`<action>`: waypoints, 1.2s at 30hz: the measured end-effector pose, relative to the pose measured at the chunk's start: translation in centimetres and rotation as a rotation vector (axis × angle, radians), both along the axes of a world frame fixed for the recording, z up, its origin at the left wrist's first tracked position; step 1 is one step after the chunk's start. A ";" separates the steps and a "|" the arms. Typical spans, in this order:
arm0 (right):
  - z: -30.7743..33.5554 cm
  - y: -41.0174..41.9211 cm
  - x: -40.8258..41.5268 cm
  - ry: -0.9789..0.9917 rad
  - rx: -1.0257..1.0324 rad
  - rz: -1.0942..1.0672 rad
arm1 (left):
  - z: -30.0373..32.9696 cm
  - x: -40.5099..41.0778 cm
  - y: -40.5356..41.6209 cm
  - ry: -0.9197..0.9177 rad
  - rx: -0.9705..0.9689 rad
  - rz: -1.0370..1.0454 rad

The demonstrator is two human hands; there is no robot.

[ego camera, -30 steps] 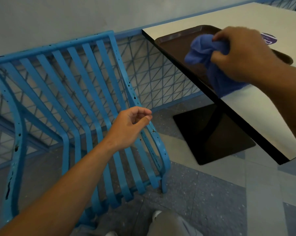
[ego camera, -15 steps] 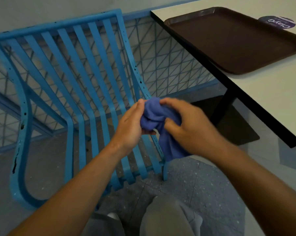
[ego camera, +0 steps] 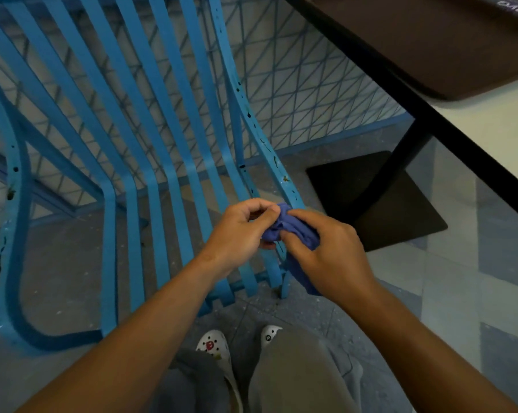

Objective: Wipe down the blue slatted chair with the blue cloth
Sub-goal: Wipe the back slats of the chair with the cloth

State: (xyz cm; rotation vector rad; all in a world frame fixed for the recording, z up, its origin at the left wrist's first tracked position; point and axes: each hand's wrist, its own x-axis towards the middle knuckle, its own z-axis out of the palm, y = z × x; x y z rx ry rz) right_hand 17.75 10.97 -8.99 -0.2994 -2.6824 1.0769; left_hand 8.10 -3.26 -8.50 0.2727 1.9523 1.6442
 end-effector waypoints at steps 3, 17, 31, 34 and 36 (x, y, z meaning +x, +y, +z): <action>-1.2 1.6 0.9 0.010 -0.020 -0.041 | -1.3 -0.4 0.3 -0.010 -0.011 0.055; -5.3 5.6 -1.5 0.084 -0.020 -0.032 | -6.1 -3.4 4.2 -0.173 0.107 0.132; -7.3 4.2 -3.2 0.205 -0.043 -0.084 | -6.2 -6.1 4.4 -0.245 0.153 0.037; -6.0 4.5 -5.0 0.152 -0.116 -0.115 | -6.2 -6.4 4.4 -0.265 0.159 0.026; -5.1 4.7 -6.7 0.129 -0.123 -0.137 | -6.2 -6.5 4.3 -0.261 0.152 0.011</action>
